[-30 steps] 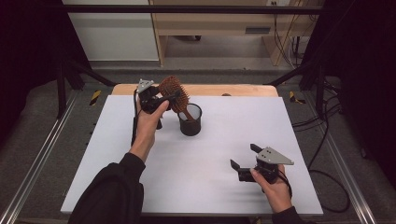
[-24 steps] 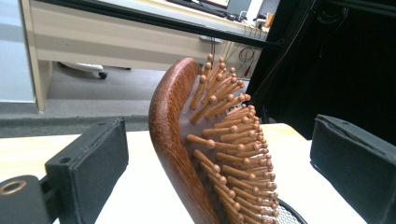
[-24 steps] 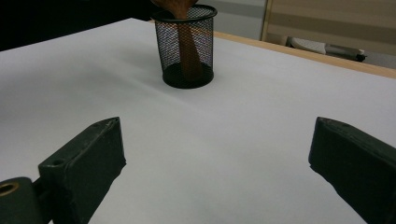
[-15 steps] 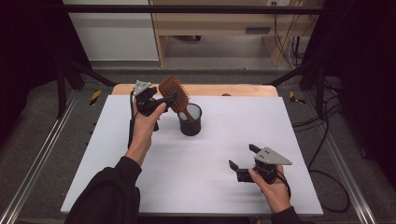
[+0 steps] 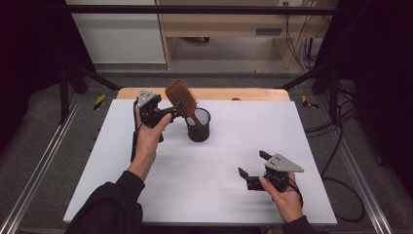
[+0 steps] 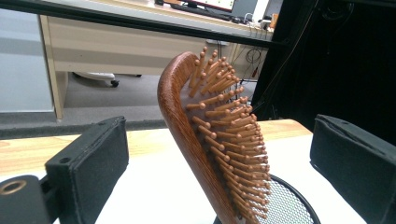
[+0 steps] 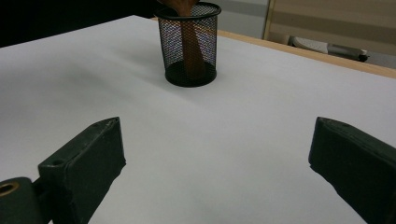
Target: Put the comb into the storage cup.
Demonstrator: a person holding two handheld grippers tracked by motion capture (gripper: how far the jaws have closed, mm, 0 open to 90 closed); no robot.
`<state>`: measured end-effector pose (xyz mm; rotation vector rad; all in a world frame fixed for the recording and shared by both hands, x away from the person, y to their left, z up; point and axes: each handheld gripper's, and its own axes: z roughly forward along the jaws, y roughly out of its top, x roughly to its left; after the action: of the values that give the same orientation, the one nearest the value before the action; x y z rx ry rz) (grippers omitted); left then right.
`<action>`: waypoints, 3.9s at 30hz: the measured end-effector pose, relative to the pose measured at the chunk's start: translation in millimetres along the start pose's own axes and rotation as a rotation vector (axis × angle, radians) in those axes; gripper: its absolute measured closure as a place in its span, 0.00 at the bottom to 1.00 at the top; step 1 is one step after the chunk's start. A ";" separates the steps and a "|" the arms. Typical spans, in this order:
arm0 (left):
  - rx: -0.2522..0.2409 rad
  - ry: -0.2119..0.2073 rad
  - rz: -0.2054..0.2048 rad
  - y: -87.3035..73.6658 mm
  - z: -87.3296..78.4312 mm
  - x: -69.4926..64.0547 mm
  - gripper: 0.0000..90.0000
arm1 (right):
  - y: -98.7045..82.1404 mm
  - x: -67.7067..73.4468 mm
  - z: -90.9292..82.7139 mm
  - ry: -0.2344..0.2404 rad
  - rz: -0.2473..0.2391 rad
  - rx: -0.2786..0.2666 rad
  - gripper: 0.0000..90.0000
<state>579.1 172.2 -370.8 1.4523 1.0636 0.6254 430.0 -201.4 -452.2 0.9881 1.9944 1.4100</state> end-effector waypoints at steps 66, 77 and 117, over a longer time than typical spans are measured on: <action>-0.063 0.032 0.068 30.1 -73.9 11.1 0.03 | 0.6 1.2 -0.1 0.010 -0.013 -0.001 0.04; -0.065 0.080 0.102 28.2 -89.6 18.5 0.02 | 0.2 0.9 -0.2 0.008 -0.014 0.002 0.04; -0.038 0.096 0.133 12.4 -122.2 18.9 0.02 | 0.0 0.7 -0.6 0.002 -0.015 0.003 0.04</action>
<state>485.6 248.0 -339.9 1.4805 1.0295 0.8127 429.0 -201.2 -452.0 0.9720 2.0018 1.4009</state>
